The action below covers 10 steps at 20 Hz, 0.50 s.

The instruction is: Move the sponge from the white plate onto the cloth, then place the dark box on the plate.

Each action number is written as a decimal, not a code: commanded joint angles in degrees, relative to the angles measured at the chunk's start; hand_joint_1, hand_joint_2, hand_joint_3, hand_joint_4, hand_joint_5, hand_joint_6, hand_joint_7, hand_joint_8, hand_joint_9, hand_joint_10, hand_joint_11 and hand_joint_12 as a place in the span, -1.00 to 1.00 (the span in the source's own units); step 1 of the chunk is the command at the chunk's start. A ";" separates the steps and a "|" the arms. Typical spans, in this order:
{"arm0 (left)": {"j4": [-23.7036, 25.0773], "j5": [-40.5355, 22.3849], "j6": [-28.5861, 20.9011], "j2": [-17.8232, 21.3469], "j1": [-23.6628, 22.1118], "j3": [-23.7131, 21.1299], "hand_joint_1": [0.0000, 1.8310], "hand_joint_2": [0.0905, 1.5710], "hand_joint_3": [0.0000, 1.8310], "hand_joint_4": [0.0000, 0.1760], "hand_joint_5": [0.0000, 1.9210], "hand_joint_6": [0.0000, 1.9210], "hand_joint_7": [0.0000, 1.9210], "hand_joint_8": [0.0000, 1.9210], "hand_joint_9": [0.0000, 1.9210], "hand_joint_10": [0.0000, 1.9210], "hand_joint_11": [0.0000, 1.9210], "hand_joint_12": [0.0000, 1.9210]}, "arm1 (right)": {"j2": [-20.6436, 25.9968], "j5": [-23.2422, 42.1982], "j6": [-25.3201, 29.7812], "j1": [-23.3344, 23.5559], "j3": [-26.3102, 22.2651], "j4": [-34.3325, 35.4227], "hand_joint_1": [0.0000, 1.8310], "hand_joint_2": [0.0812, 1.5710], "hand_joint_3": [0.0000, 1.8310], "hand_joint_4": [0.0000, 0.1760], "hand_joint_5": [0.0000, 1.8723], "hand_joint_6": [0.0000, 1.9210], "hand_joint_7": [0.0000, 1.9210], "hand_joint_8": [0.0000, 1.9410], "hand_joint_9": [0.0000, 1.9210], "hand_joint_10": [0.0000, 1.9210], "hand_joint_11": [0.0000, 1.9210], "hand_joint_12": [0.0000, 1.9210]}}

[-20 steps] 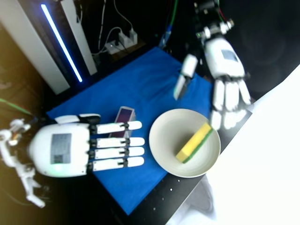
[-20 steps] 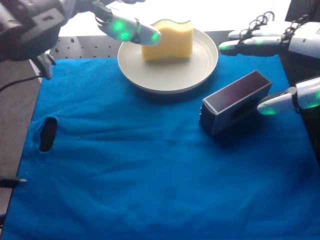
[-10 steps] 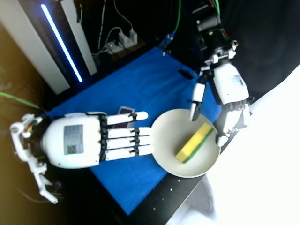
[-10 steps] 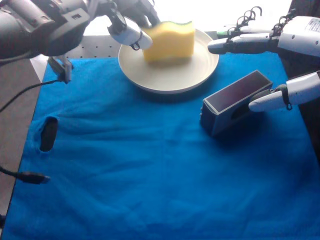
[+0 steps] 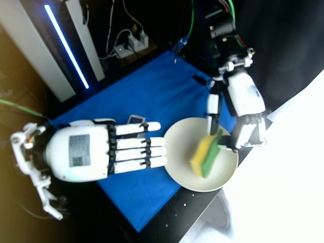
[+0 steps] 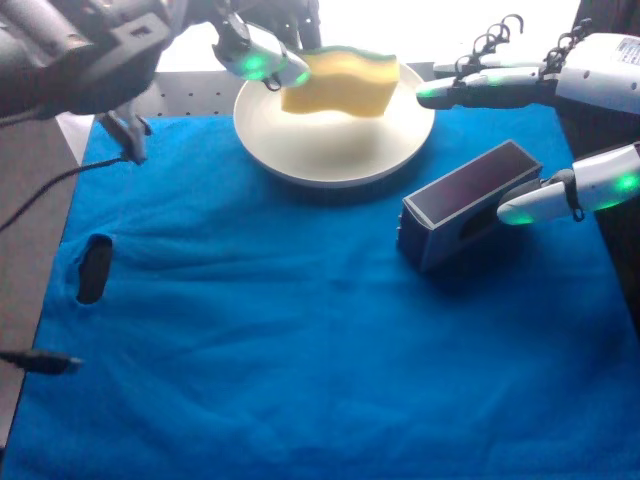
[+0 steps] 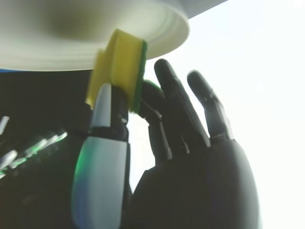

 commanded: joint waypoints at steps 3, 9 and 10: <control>1.03 -13.08 -0.34 6.47 0.29 -6.70 0.27 0.36 -1.00 -1.00 0.05 -0.08 0.01 0.19 0.00 0.62 -0.13 0.98 | 0.02 5.05 2.44 1.00 -0.25 4.06 -0.22 0.21 -1.00 0.46 -0.80 -1.00 -0.87 -1.00 -0.89 -0.99 -0.93 -0.82; 8.74 -21.73 -0.10 25.98 6.73 -27.96 0.36 0.39 -1.00 -1.00 0.12 -0.31 -0.05 0.34 -0.22 0.25 -0.45 0.72 | 0.95 5.05 2.98 0.98 -1.81 5.50 -0.30 0.26 -0.99 0.52 -0.82 -1.00 -0.86 -1.00 -0.88 -0.99 -0.89 -0.81; 10.00 -22.12 -0.31 28.41 8.12 -30.57 0.38 0.39 -1.00 -1.00 0.03 -0.27 0.03 0.29 0.08 0.40 -0.05 0.78 | 1.26 5.05 2.98 0.98 -2.00 5.53 -0.31 0.27 -0.99 0.54 -0.82 -1.00 -0.87 -1.00 -0.90 -1.00 -0.91 -0.82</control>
